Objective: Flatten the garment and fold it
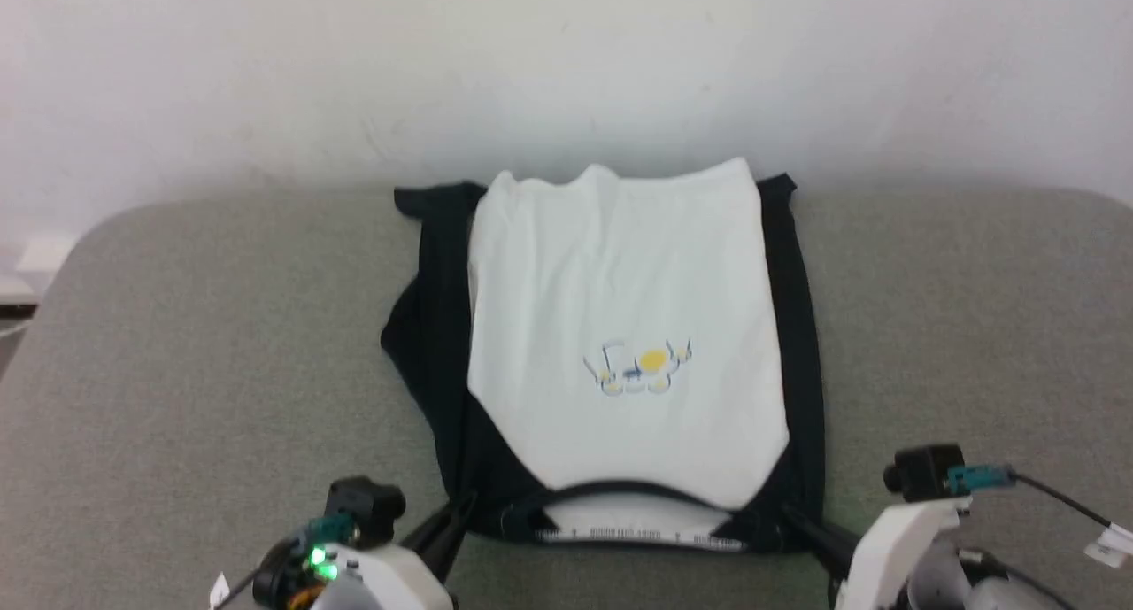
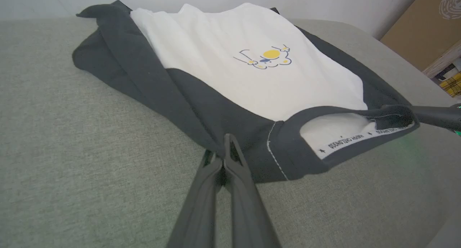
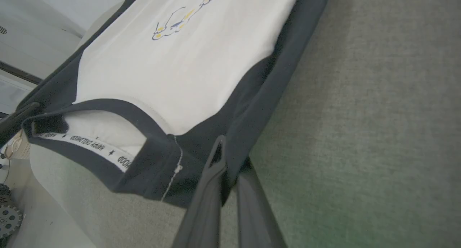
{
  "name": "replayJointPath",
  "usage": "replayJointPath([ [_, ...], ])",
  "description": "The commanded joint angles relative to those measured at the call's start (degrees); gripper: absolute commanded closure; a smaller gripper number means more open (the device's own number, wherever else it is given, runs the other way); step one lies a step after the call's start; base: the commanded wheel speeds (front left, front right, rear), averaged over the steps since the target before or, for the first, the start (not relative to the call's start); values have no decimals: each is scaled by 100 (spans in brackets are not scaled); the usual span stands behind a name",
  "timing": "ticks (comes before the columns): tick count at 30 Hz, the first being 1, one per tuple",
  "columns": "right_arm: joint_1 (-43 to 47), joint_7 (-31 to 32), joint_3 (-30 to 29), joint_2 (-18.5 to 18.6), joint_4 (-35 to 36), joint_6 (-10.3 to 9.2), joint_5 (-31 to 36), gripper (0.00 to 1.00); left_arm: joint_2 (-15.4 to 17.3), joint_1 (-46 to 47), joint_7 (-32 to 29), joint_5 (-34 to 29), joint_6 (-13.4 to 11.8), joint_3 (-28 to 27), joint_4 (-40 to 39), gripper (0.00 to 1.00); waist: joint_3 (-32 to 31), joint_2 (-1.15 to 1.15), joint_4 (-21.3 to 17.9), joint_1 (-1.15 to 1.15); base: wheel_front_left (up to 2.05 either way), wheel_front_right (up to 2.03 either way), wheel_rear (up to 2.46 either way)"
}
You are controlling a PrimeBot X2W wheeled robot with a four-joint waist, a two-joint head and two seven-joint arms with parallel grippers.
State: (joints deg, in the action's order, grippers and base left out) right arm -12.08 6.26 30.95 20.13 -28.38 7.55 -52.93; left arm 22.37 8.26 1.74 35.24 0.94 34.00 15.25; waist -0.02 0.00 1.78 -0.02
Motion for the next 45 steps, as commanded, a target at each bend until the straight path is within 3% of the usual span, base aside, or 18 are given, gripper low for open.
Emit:
replayJointPath([
  [1, 251, 196, -105, 57, 137, -6, -42, 100, 116, -253, -81, 60, -108, 9, -179, 100, -376, 0, 66, 2, 0, 0, 0],
  [10, 1661, 1814, -830, 243, 1138, -6, -171, 100, 456, -1374, -667, 440, -471, 77, -1085, 100, -683, 0, 106, 2, 0, 0, 0],
  [15, 2367, 2689, -1339, 237, 1741, -6, -47, 100, 675, -1853, -1143, 702, -510, 203, -1369, 100, -671, 0, 153, 2, 0, 0, 0],
  [19, 2870, 3286, -1763, 67, 2128, -6, 208, 100, 792, -2108, -1499, 892, -508, 318, -1436, 100, -630, 0, 195, 2, 0, 0, 0],
  [26, 3339, 3881, -2292, -373, 2667, -6, 976, 100, 685, -2078, -1428, 903, -517, 346, -1258, 100, -505, 0, 209, 2, 0, 0, 0],
  [27, 3336, 3876, -2369, -417, 2752, -6, 1090, 100, 661, -2040, -1367, 873, -536, 328, -1233, 41, -481, 0, 204, 2, 0, 0, 0],
  [28, 3305, 3824, -2444, -453, 2853, -6, 1206, 51, 638, -1997, -1309, 848, -545, 310, -1216, 0, -457, 0, 199, 2, 0, 0, 0],
  [29, 3272, 3803, -2510, -499, 2939, -6, 1275, 0, 620, -1952, -1247, 834, -544, 283, -1211, 0, -434, 0, 194, 2, 0, 0, 0],
  [40, 2520, 3238, -3170, -656, 4047, -6, 1314, 0, 631, -1257, -533, 715, -698, -379, -1710, 0, -72, 0, 103, 2, 0, 0, 0],
  [45, 1731, 1677, -3415, -664, 4280, -6, 2010, 0, 473, -639, -61, 682, -738, -772, -1794, 0, 287, 0, 7, 2, 0, 0, 0],
])
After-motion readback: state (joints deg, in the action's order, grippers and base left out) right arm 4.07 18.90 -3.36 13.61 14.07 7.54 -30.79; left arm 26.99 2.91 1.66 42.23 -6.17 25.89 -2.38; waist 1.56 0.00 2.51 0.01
